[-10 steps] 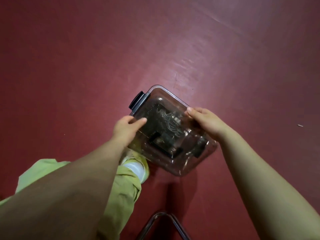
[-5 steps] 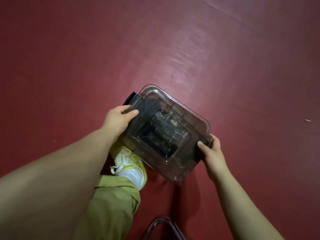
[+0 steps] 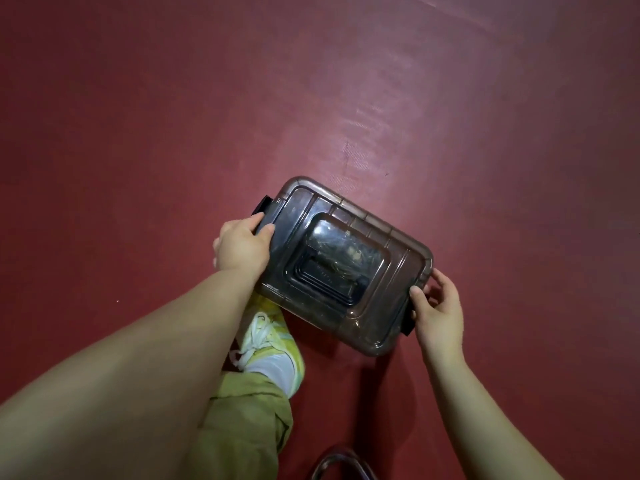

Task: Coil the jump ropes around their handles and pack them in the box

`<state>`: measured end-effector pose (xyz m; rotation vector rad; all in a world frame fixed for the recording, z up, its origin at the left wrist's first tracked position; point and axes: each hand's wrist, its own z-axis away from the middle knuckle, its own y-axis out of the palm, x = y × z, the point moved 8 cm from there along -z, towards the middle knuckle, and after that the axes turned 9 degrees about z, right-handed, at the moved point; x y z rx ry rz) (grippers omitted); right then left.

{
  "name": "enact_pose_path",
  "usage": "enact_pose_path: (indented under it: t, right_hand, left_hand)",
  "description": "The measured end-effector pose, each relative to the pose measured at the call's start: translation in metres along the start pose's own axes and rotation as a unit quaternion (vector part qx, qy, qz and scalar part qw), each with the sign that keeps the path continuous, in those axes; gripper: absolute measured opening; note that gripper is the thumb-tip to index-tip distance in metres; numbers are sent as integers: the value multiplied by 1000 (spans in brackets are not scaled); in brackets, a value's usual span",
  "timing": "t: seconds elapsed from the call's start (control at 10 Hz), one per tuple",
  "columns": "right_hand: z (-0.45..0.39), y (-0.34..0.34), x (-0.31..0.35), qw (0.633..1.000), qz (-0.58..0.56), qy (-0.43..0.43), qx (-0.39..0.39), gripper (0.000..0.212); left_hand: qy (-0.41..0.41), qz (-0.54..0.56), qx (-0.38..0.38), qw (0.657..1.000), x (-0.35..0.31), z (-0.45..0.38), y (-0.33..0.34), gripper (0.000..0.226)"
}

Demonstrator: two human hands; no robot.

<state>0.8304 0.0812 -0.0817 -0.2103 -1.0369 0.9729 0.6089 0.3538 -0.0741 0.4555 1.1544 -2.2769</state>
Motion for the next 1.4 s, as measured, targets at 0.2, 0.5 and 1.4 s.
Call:
enact_pose_path:
  t: [0.2, 0.5, 1.4]
  right_hand:
    - [-7, -1, -21, 995, 53, 85, -26, 82]
    - [5, 5, -27, 989, -7, 141, -51, 24]
    - [133, 106, 229, 986, 2, -71, 148, 25]
  left_hand:
    - [-18, 3, 50, 999, 9, -15, 1, 72]
    - [6, 20, 55, 998, 7, -15, 1, 38]
    - [116, 131, 207, 963, -59, 38, -141, 38]
